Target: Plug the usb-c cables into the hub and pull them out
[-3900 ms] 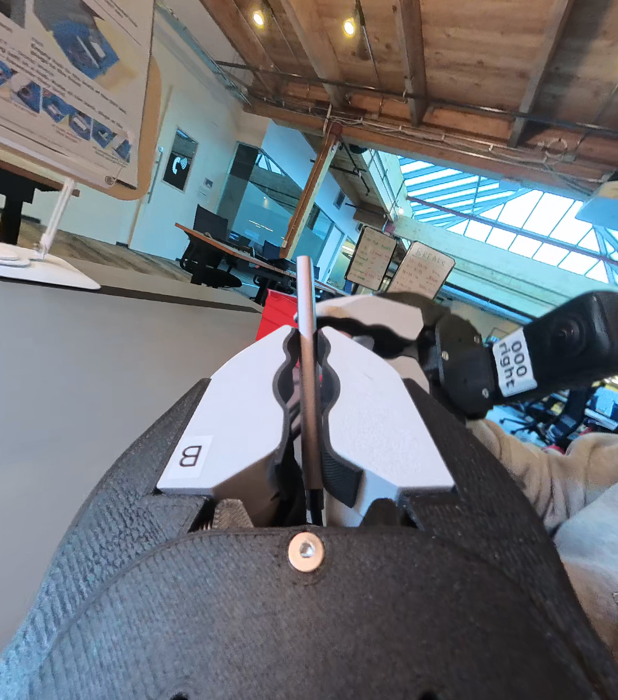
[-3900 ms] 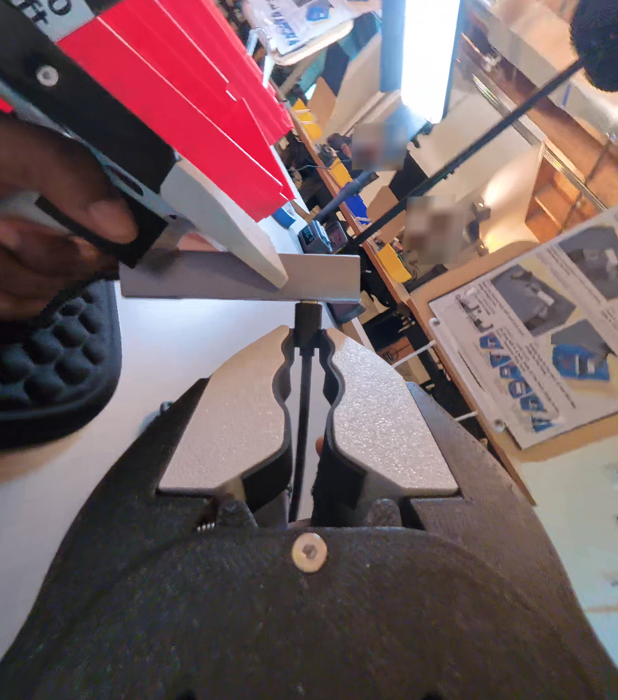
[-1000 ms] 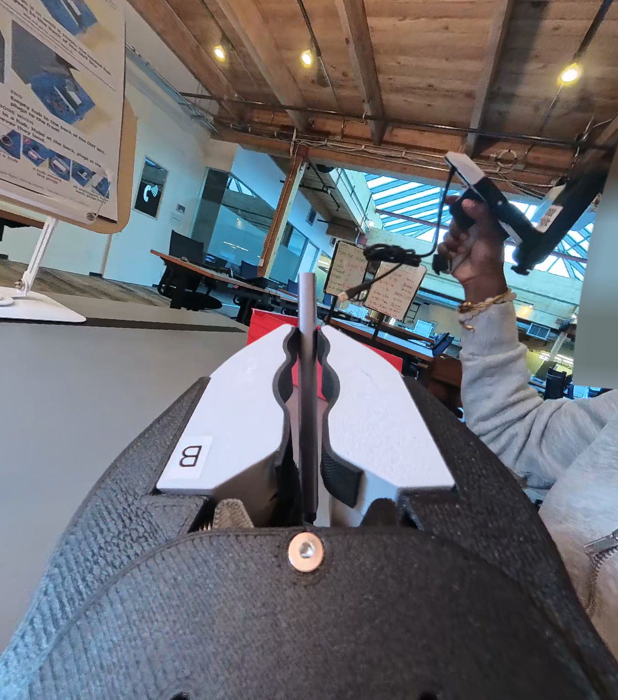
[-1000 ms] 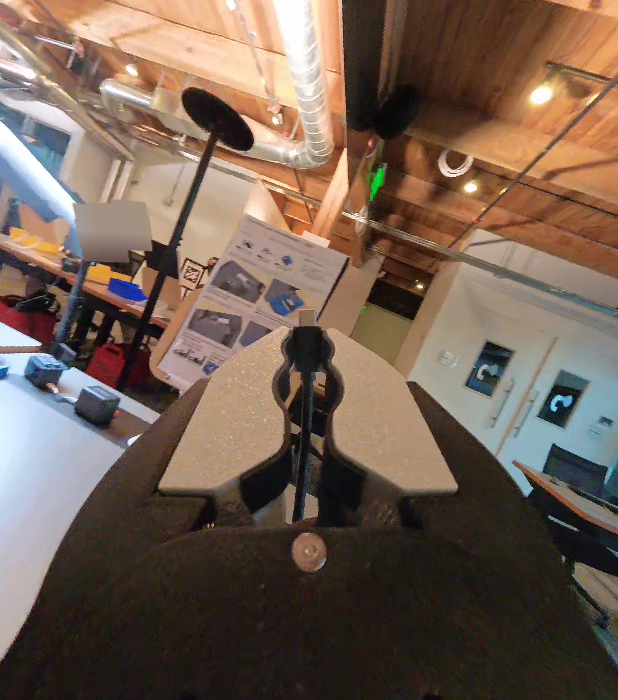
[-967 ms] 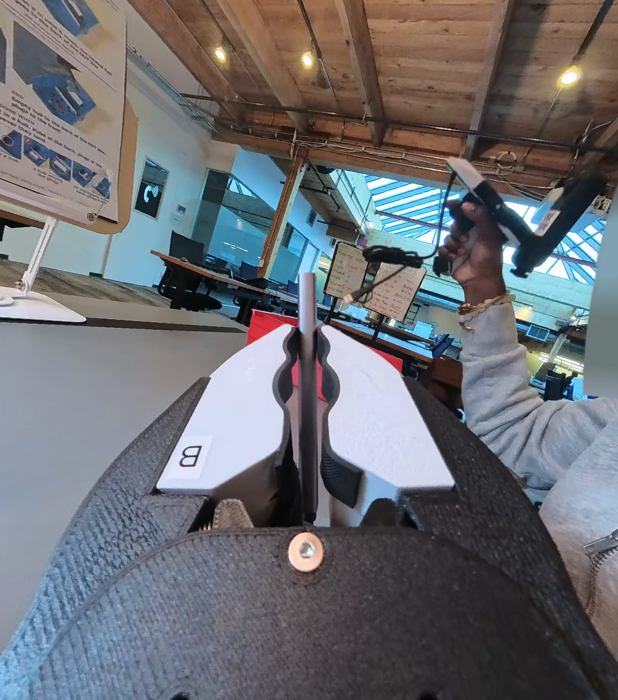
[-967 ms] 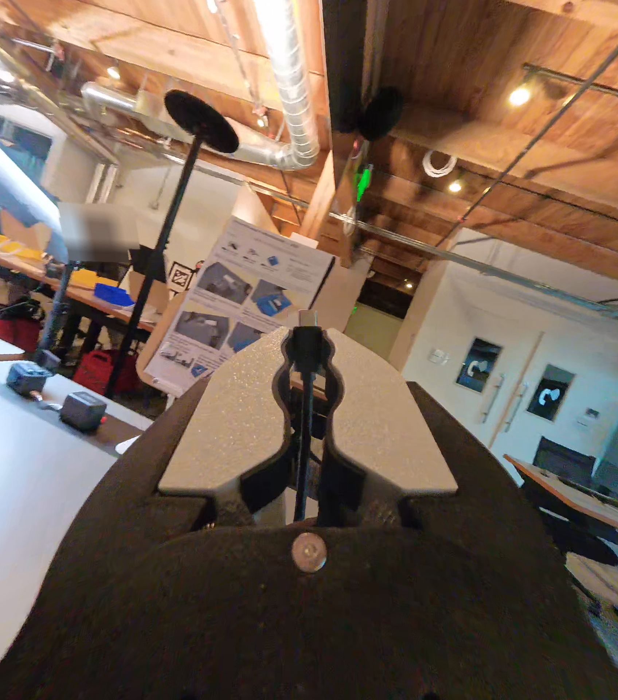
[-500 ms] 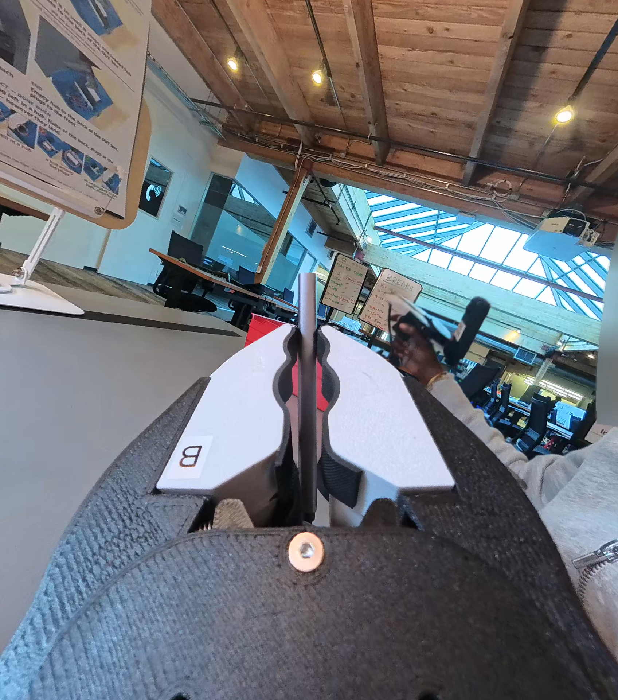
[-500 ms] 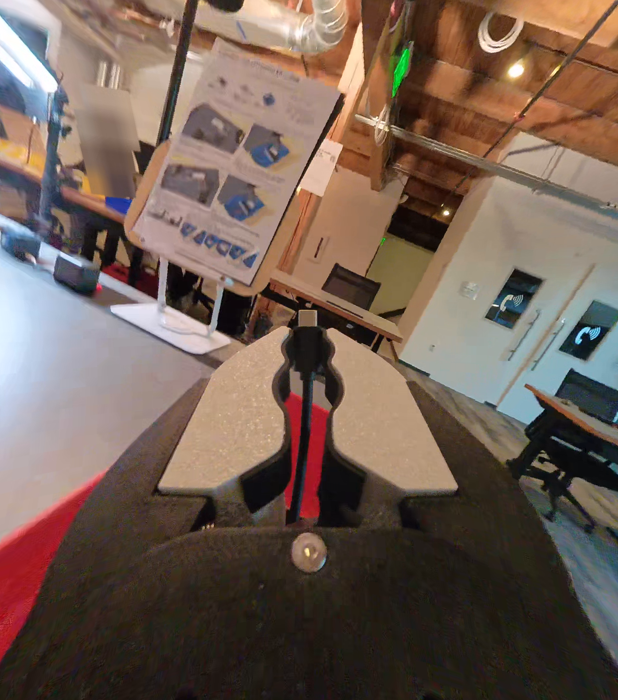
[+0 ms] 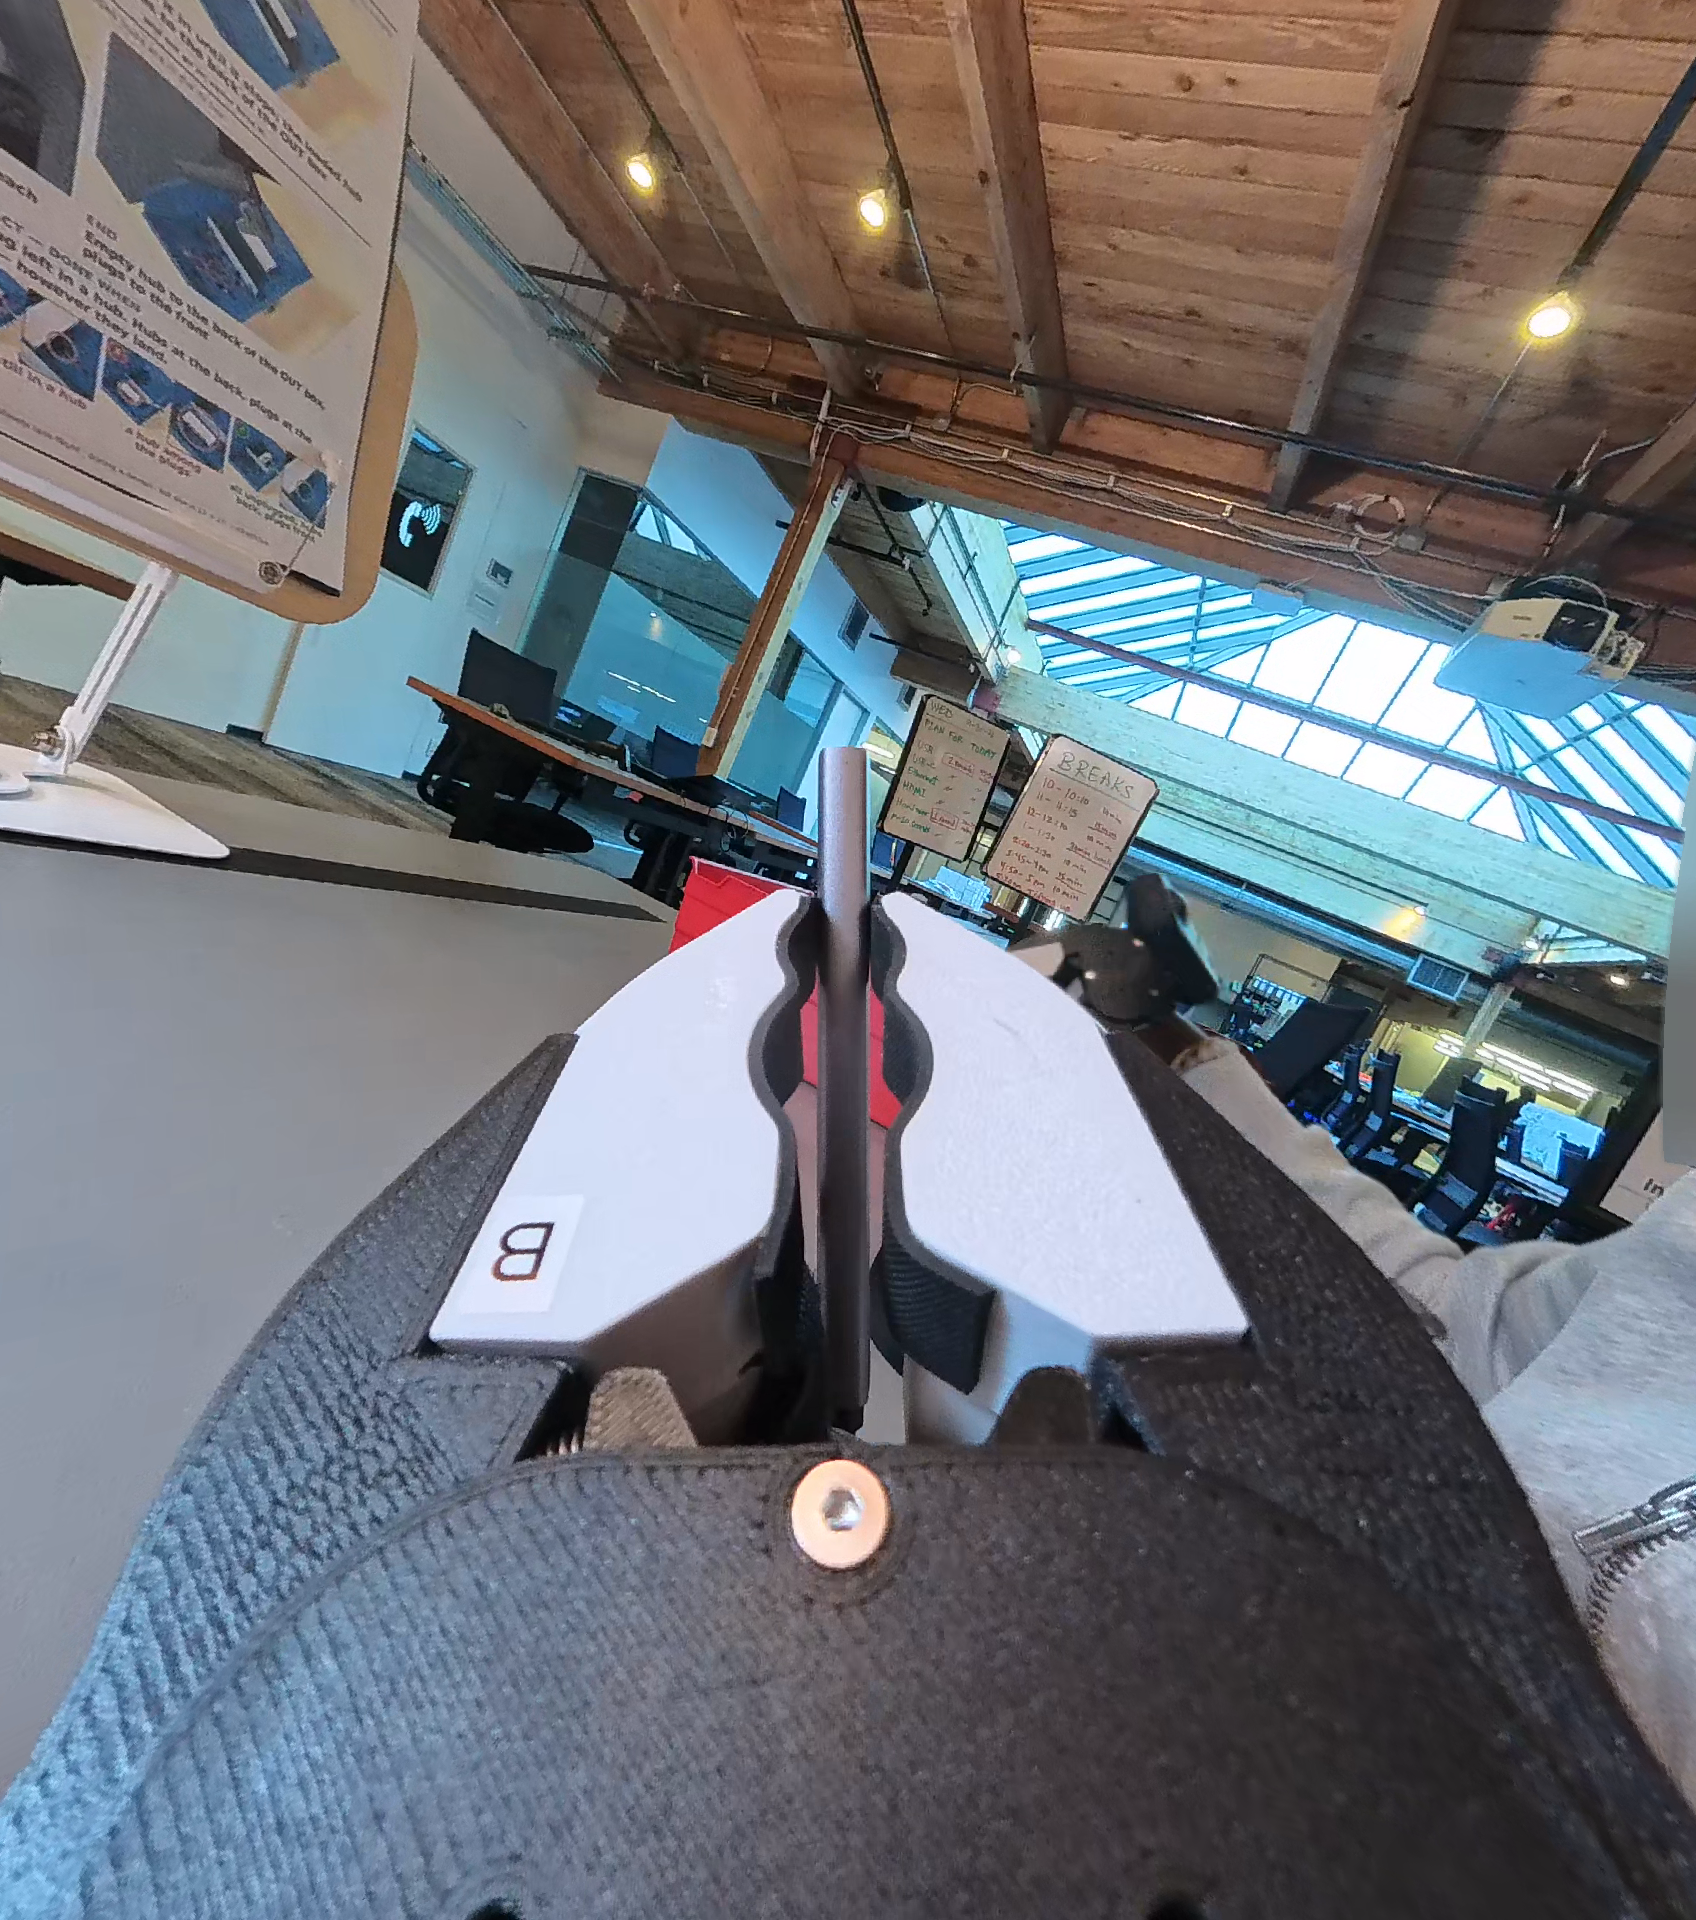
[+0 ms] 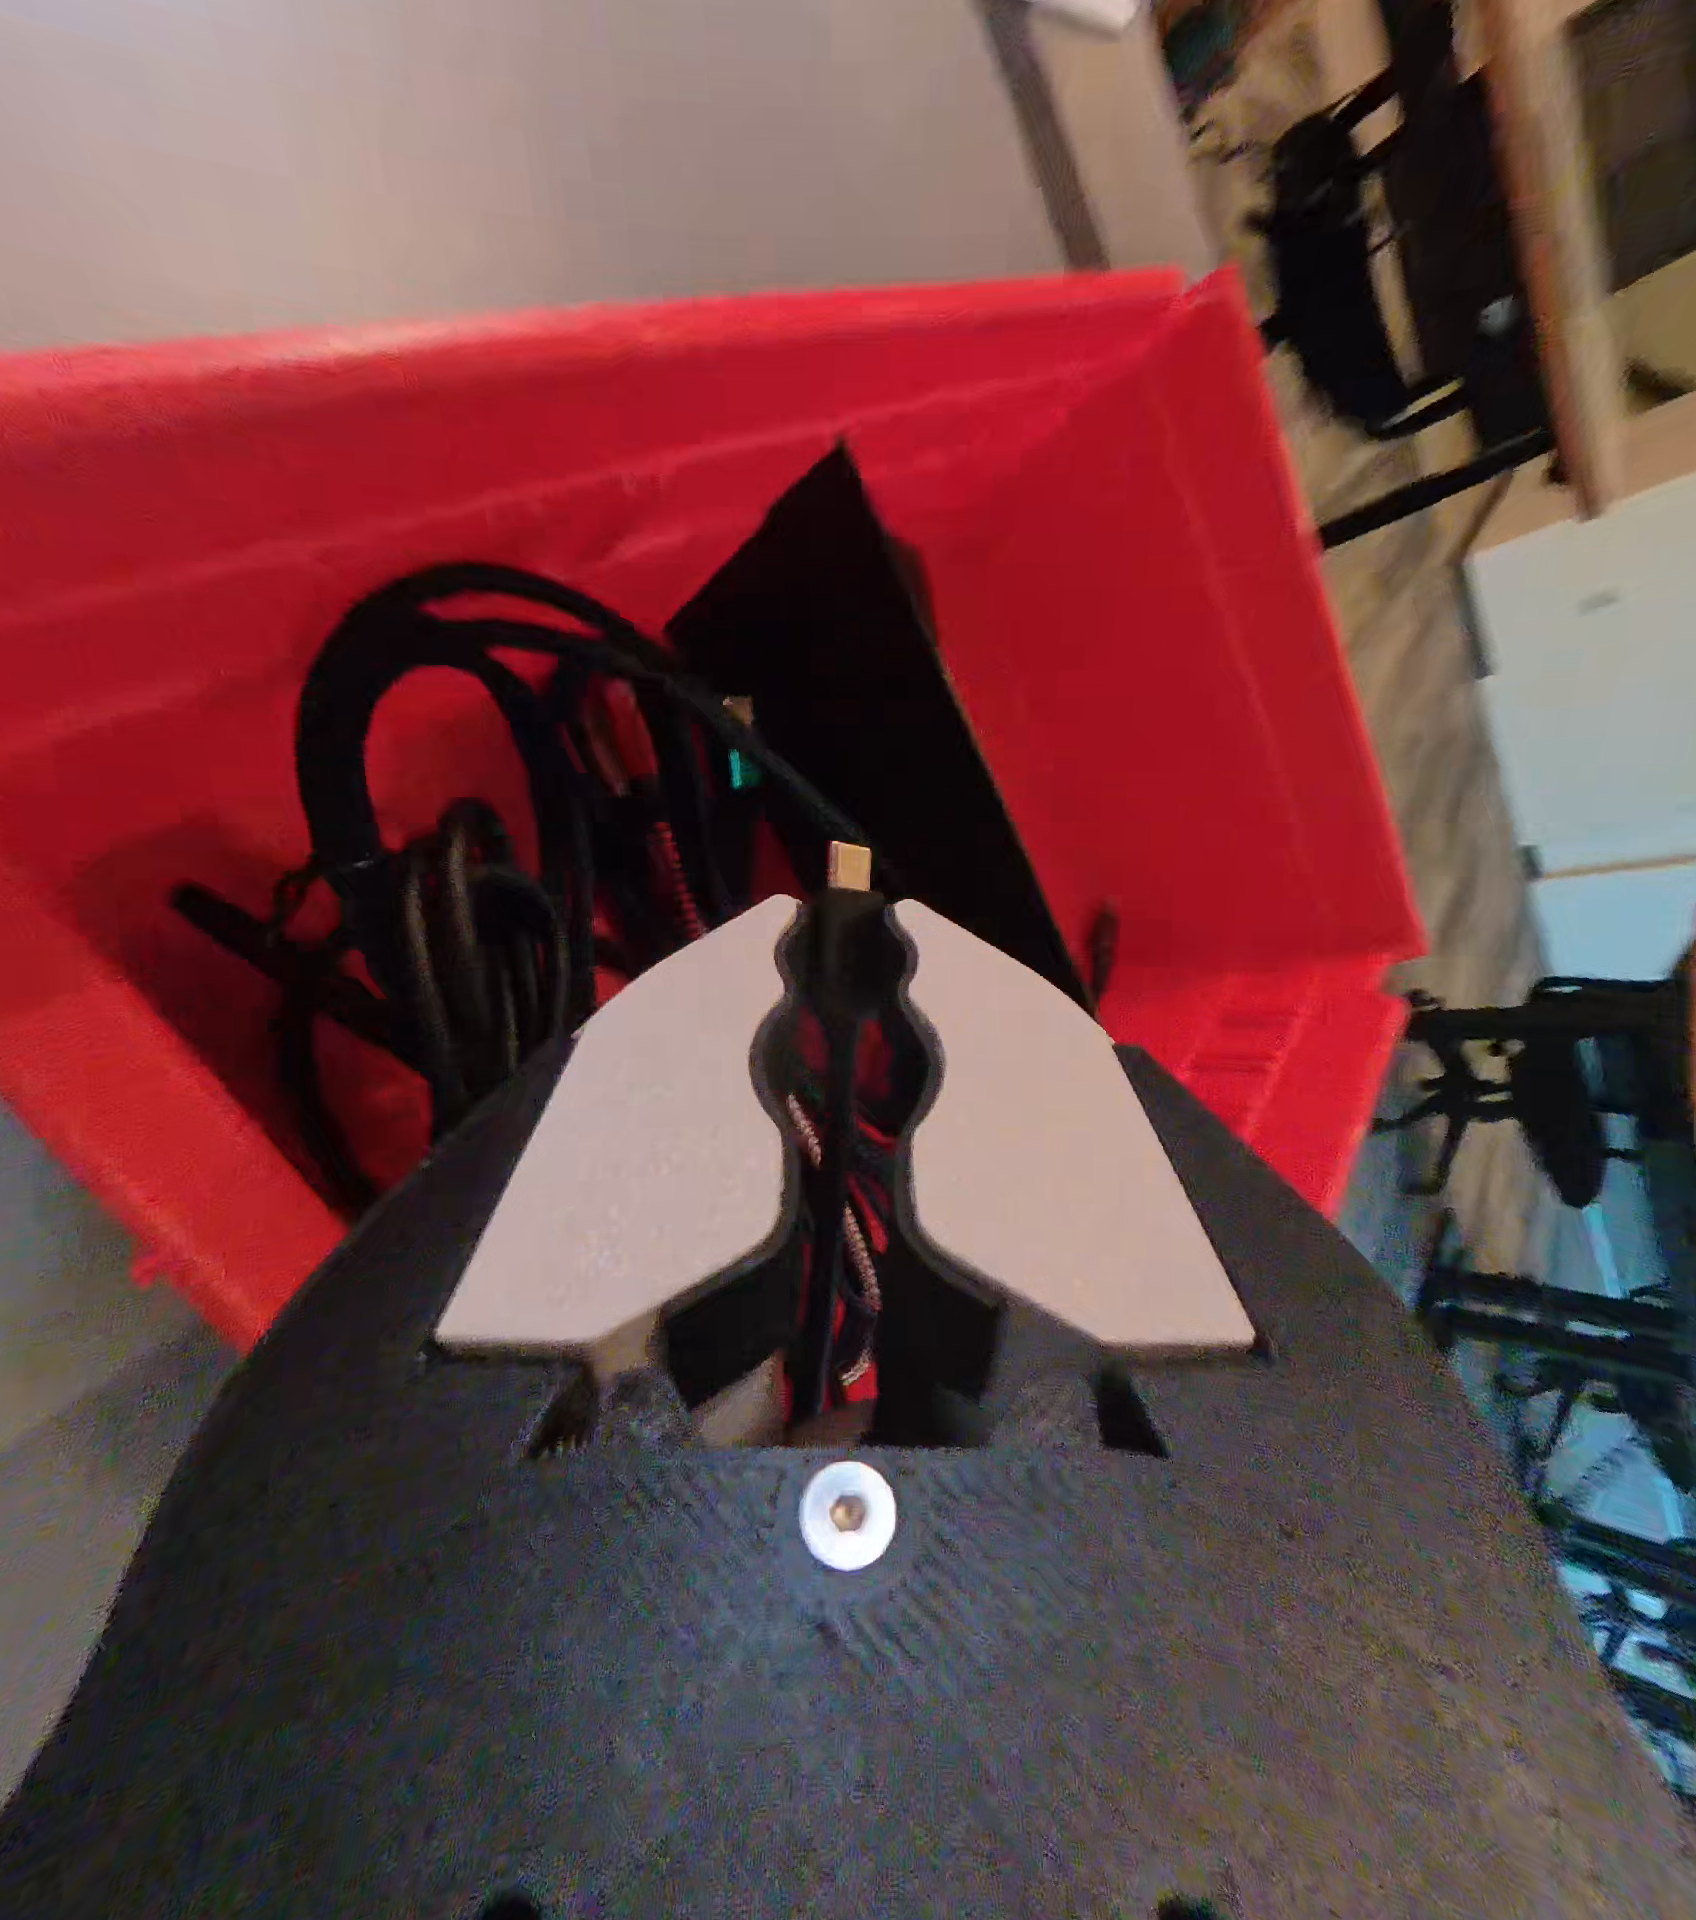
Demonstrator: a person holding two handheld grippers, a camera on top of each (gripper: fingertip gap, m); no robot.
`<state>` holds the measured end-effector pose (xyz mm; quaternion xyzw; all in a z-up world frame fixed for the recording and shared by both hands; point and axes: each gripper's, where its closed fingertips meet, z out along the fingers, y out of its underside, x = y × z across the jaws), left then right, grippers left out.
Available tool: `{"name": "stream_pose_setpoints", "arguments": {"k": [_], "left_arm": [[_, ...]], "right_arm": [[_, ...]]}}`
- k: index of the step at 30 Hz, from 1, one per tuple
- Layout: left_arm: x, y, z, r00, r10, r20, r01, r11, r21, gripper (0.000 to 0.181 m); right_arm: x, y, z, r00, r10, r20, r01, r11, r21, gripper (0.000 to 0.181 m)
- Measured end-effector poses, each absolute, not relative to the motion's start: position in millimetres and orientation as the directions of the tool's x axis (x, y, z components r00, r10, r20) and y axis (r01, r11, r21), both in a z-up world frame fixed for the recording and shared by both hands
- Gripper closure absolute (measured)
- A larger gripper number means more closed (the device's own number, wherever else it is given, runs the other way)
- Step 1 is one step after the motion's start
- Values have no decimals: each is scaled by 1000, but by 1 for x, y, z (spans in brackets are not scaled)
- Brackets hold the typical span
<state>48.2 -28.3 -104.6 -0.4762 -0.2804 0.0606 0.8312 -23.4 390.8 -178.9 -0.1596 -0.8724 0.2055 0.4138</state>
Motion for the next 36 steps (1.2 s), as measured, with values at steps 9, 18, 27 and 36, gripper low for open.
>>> {"name": "stream_pose_setpoints", "arguments": {"k": [9, 18, 27, 36], "left_arm": [[47, -29, -105, 833, 365, 417, 174, 542, -822, 172], [48, -29, -105, 834, 367, 411, 168, 541, -824, 172], [48, -29, -105, 834, 370, 410, 166, 540, -825, 172], [47, -28, -105, 832, 368, 414, 171, 541, -824, 172]], "right_arm": [[-31, 400, -184, -718, 644, 263, 459, 723, -517, 108], [5, 400, -125, -651, 731, 204, 528, 629, -570, 64], [30, 425, -195, -612, 765, 199, 694, 641, -327, 115], [4, 448, -229, -806, 487, 338, 479, 871, -111, 152]]}}
